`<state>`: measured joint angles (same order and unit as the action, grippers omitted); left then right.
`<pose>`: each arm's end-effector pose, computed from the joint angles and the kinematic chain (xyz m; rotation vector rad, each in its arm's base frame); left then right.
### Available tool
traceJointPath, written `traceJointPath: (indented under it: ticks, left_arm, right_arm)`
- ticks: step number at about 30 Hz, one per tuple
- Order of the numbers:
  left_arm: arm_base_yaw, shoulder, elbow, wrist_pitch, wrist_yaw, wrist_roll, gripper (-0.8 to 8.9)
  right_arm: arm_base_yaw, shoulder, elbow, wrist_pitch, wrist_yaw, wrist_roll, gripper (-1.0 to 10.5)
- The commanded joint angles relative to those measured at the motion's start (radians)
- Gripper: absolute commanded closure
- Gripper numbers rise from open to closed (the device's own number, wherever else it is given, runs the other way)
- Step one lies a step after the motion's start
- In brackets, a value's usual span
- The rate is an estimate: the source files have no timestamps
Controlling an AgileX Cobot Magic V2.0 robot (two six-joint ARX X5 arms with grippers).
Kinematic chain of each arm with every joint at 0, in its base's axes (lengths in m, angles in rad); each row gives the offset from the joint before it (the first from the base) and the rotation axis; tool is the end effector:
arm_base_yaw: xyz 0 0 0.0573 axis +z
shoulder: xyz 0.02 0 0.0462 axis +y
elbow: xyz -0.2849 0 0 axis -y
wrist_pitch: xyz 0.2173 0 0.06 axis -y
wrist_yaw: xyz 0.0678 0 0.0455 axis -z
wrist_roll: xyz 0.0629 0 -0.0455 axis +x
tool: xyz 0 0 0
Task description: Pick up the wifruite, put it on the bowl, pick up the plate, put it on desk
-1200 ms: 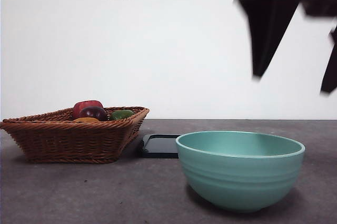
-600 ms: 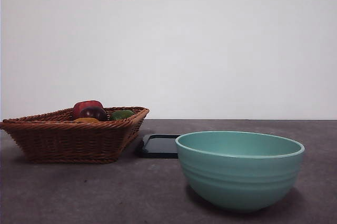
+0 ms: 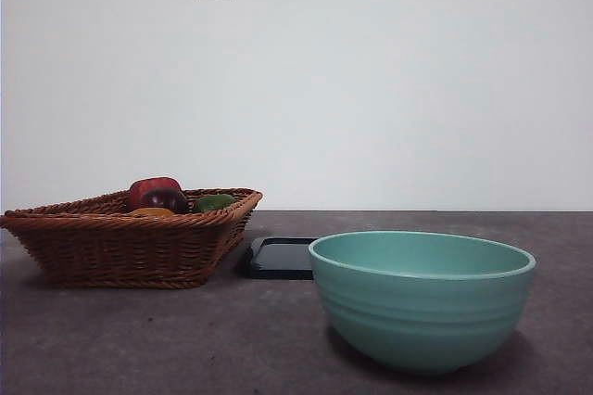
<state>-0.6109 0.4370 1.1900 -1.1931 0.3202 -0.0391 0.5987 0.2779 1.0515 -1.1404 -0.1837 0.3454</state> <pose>-0.0157 -0.0132 0.3621 0.0304 0.4691 -0.9064 -0.0225 -0.0015 0.3299 0.2465 0.4968 0.7004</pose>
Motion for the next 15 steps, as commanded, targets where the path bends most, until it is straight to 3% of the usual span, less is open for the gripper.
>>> traceJointPath:
  ticks: [1, 13, 15]
  left_arm:
    - [-0.006, 0.002, 0.01, 0.011, 0.003, 0.001, 1.88]
    - [-0.006, 0.002, 0.01, 0.012, 0.003, 0.001, 1.96]
    - [-0.006, 0.002, 0.01, 0.012, 0.003, 0.002, 2.52]
  right_arm:
    - [0.008, 0.0, 0.016, 0.008, -0.002, -0.005, 3.3]
    - [0.008, 0.0, 0.016, 0.002, 0.0, -0.005, 3.4]
    - [0.008, 0.0, 0.016, 0.001, 0.0, -0.006, 3.9]
